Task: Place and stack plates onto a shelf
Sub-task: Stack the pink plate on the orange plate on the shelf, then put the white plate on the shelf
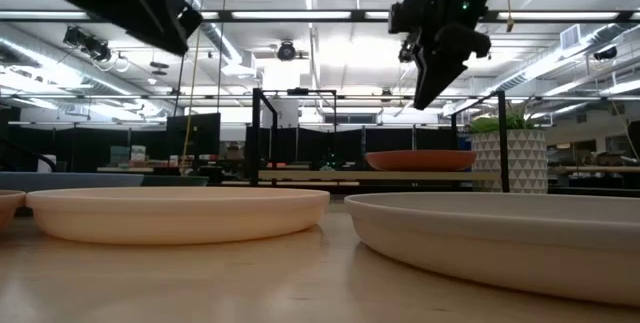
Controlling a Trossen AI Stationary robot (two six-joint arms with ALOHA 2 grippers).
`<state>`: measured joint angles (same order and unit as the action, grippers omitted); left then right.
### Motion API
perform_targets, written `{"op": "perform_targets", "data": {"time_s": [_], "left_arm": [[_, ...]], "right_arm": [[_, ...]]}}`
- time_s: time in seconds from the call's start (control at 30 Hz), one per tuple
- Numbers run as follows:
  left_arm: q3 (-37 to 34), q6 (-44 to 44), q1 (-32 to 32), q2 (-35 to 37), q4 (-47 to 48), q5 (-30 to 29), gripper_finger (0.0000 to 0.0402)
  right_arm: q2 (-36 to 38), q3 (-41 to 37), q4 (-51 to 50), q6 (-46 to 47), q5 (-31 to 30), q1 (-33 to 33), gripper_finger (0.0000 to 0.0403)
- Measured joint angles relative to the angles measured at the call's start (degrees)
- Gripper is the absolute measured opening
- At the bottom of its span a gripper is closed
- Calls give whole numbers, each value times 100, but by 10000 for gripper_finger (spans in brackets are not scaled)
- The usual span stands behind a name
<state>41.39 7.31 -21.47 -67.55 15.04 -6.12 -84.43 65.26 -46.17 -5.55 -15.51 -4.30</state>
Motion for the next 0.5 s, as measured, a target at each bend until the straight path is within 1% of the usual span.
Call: {"op": "perform_targets", "data": {"time_s": [0.1, 0.23, 0.37, 0.5], "left_arm": [[13, 450, -109, -226, -216, -19, 142], [199, 972, -244, -531, -125, -21, 142], [524, 1320, -477, -951, -80, -36, 142], [1073, 1564, -822, -1533, 155, -264, 142]], "right_arm": [[109, -134, 219, 139, -14, 160, 75], [131, -197, 330, 377, -73, 356, 75], [115, -197, 417, 540, -391, 576, 75], [128, -197, 454, 771, -752, 850, 75]]}}
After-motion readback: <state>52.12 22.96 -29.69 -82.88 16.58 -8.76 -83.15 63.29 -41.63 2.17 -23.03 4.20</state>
